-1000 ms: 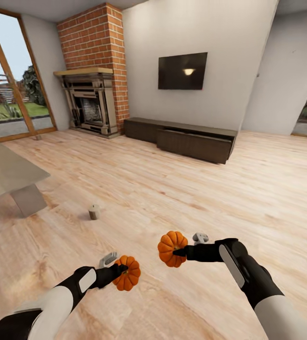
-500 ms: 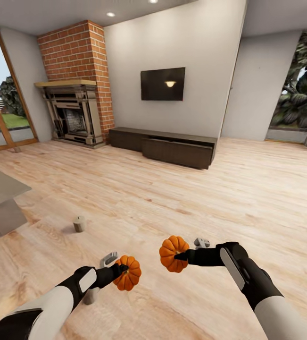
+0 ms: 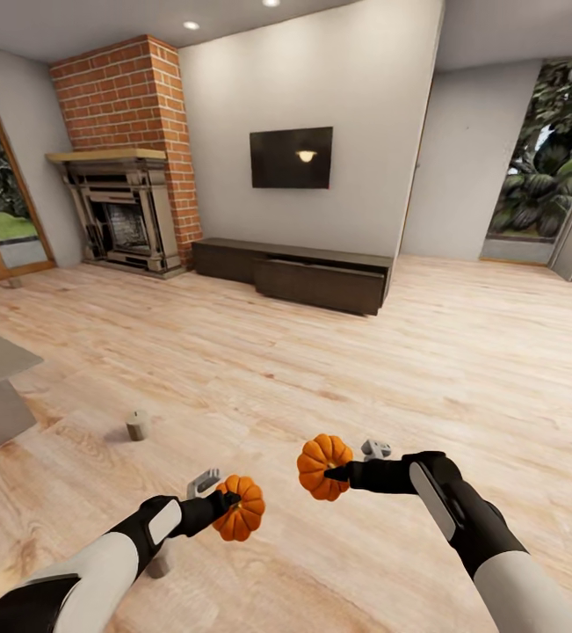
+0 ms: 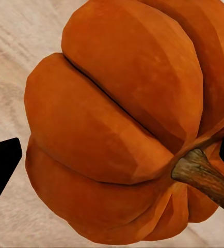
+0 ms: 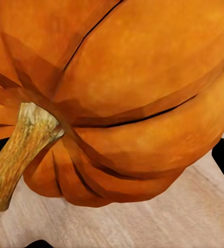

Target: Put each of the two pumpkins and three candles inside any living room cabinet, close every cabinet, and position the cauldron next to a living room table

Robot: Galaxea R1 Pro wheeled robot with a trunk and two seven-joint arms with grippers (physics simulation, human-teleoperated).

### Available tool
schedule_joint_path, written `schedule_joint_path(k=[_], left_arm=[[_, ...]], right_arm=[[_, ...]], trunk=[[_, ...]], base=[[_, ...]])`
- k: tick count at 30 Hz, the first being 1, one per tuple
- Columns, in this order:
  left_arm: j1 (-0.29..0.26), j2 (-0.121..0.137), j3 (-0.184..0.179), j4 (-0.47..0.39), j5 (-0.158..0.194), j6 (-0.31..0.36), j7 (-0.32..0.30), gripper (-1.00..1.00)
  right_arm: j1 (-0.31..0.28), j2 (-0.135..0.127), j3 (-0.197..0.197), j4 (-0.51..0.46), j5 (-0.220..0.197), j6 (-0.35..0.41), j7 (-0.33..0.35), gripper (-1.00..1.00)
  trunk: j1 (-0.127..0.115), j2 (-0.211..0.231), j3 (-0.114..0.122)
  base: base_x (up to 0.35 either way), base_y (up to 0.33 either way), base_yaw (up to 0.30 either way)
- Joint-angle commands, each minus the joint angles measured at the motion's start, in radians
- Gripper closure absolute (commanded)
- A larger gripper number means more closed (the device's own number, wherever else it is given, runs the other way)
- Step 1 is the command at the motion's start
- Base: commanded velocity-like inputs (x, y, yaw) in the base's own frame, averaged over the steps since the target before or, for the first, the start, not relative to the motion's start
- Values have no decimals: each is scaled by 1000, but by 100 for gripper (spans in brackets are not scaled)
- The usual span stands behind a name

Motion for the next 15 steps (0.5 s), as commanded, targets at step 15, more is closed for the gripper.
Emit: schedule_joint_path(k=[15], left_arm=[[0,-16,7,-2,-5,7,0,100]], right_arm=[[0,-2,1,-1,-1,-3,7,100]], trunk=[[-58,105,24]], base=[[0,0,-98]])
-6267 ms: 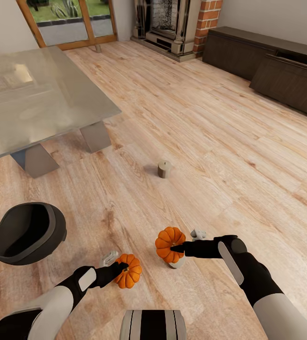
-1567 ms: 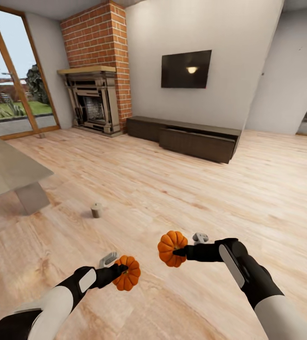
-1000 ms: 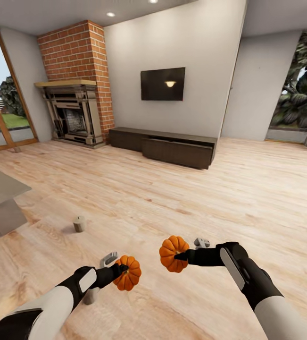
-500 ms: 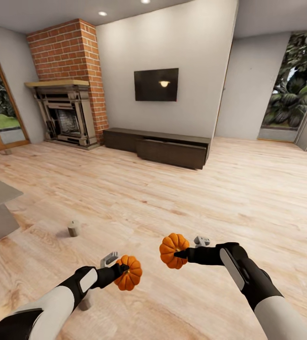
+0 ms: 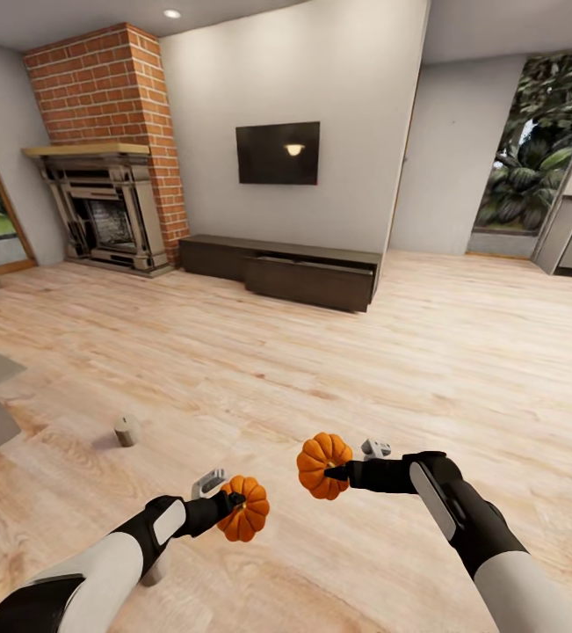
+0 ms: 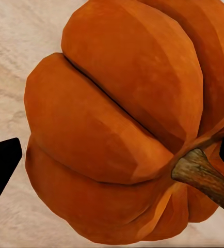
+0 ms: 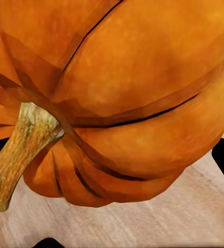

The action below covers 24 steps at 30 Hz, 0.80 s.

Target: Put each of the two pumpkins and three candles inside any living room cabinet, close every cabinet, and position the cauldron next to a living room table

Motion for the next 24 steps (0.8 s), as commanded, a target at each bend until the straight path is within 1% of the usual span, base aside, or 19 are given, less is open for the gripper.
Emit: schedule_joint_path(k=[1,7,11,16,24], left_arm=[[0,0,8,-1,-2,7,-1,100],[0,-2,9,-1,-2,7,-1,100],[0,-2,9,-1,-2,7,-1,100],[0,-3,9,-1,-2,7,-1,100],[0,-3,9,-1,-2,7,-1,100]], right_arm=[[-1,-1,2,-1,2,3,-1,100],[-1,-1,2,-1,2,1,1,100],[-1,0,3,-1,2,-23,1,100],[-1,-1,3,-1,2,-39,2,100],[0,-1,2,-1,2,-41,12,100]], trunk=[[-4,7,1],[-27,49,12],[-42,77,21],[-62,112,42],[-92,168,79]], base=[[0,0,-119],[0,0,-89],[0,0,-48],[0,0,-7],[0,0,0]])
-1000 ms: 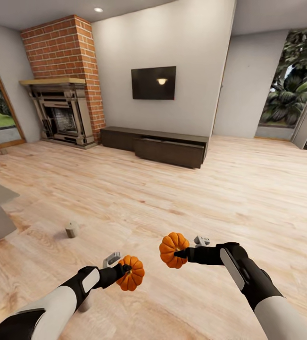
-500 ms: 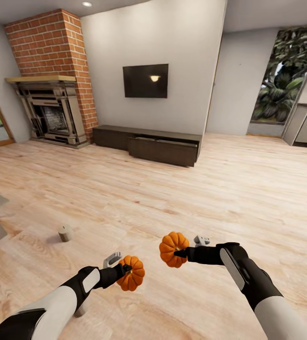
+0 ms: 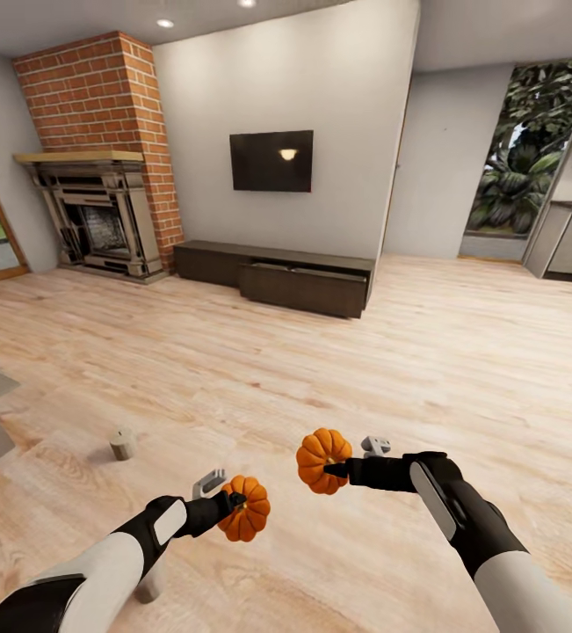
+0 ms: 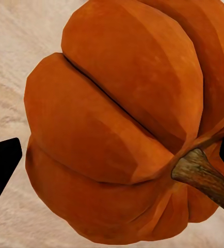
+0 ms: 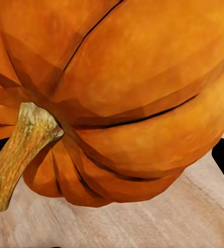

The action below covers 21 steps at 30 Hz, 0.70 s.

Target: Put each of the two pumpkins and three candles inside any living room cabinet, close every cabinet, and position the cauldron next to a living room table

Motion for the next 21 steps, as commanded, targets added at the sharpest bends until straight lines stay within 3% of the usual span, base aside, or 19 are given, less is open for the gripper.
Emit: schedule_joint_path(k=[1,21], left_arm=[[0,0,7,-1,-3,7,0,100],[0,0,7,-1,-3,6,0,100]], right_arm=[[-1,-1,2,-1,1,3,1,100],[0,-1,2,-1,2,3,6,100]], trunk=[[-4,7,4],[-81,147,98]], base=[[0,0,0],[0,0,0]])
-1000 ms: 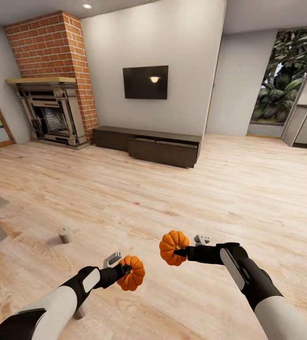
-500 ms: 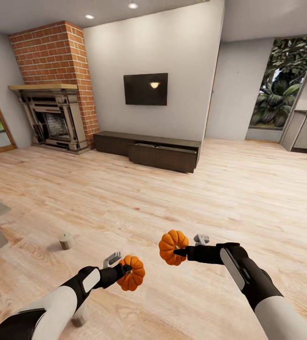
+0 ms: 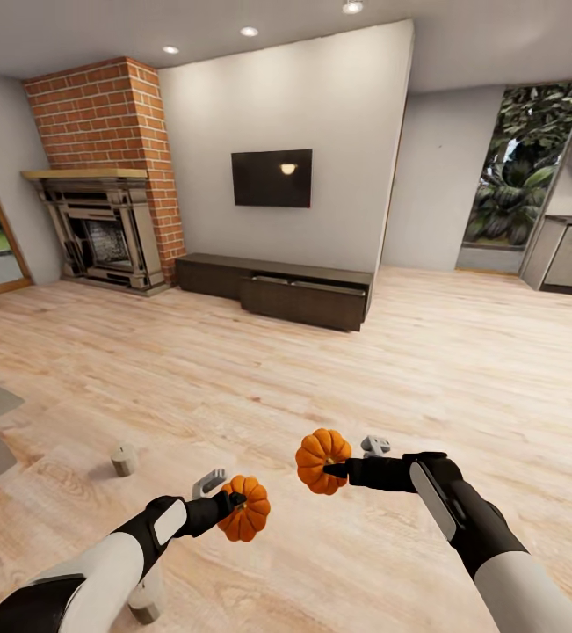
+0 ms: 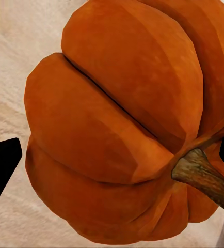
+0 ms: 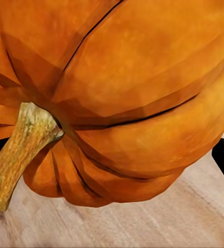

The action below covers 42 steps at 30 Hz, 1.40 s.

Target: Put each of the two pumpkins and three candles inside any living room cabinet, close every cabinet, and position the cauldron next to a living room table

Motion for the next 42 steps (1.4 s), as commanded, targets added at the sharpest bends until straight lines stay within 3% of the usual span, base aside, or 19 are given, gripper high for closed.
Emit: schedule_joint_path(k=[1,29,42], left_arm=[[0,0,7,-1,-3,6,0,100],[0,-2,7,-1,-2,5,0,100],[0,-2,7,-1,-3,4,0,100]], right_arm=[[0,-1,2,-1,1,4,-2,100],[-1,-1,0,-1,0,5,-1,100],[-1,-1,0,-1,0,5,-2,100]], trunk=[[-4,7,4],[-111,203,119],[-111,203,135]], base=[[0,0,0],[0,0,19],[0,0,0]])
